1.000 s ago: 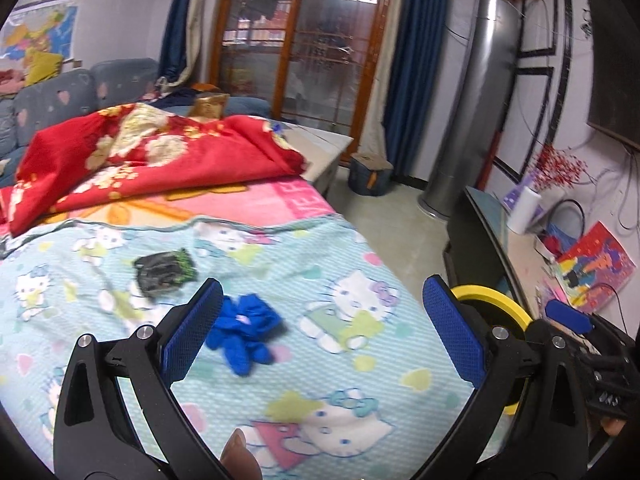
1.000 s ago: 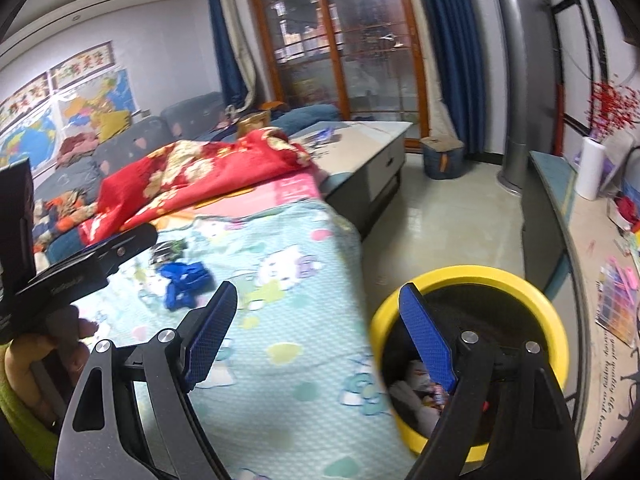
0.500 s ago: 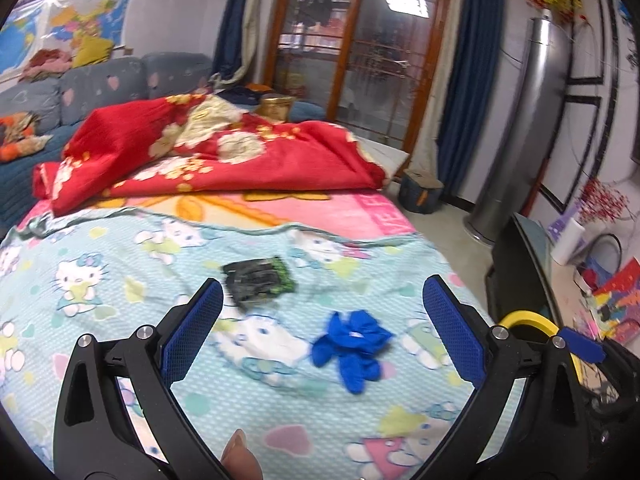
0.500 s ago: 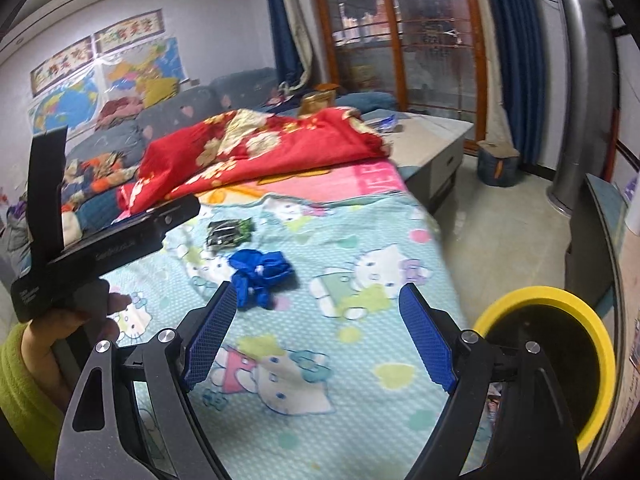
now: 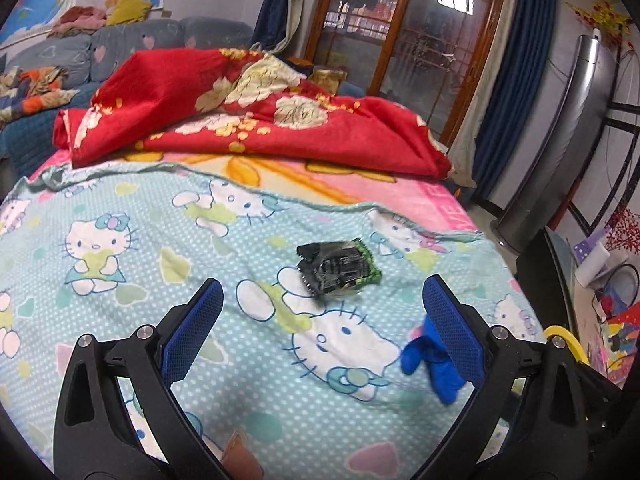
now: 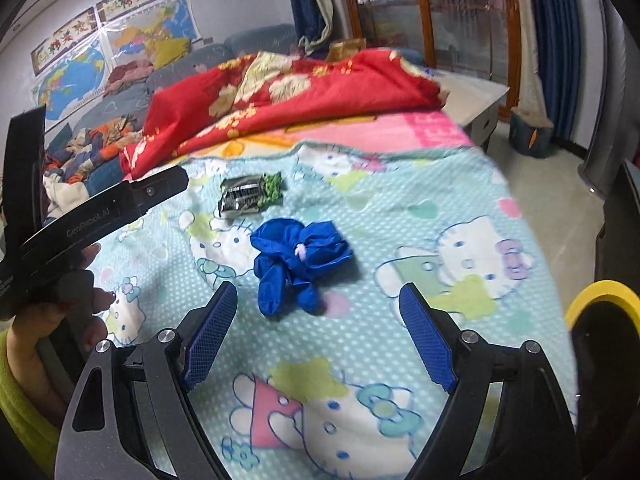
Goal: Collect trash
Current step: 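Grasp the dark green snack bag with the left tool while the right tool grasps the blue cloth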
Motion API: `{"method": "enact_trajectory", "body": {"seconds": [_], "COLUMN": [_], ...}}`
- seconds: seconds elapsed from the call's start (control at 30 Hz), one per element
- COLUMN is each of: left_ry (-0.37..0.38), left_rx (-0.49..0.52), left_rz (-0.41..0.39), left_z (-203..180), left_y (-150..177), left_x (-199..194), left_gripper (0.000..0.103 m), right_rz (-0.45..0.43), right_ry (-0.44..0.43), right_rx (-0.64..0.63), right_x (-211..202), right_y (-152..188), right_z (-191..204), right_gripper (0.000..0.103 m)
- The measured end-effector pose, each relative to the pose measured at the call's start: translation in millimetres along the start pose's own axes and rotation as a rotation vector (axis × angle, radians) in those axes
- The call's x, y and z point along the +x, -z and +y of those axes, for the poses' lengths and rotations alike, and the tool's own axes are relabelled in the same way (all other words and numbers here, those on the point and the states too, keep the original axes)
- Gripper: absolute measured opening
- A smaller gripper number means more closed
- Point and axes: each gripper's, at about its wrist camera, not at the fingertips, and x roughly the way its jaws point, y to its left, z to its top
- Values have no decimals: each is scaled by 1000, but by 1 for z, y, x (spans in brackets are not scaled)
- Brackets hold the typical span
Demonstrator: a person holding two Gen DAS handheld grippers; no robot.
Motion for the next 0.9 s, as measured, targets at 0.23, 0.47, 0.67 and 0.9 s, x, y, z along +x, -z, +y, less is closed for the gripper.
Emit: {"method": "enact_trajectory", "body": {"seconds": [0.23,0.47,0.67,0.9], "left_ry": [-2,68,96,144], "left_rx": [-19,-101,-172,-155], "left_rz": [51,119,156,176], "left_z": [6,11,16,8], "left_y": [3,1,3,5], "left_x": [30,62,78,82], "left_gripper": [74,61,49,15], "right_rz": [64,69,34,-5], "right_ry": [-13,-44,-38,-16], "right_rx": [4,41,33,38], "right_x": [36,40,28,12], "right_y": [2,7,11,17], "right_z": [1,-9,-12,-16], "right_gripper": [54,14,5,4]}}
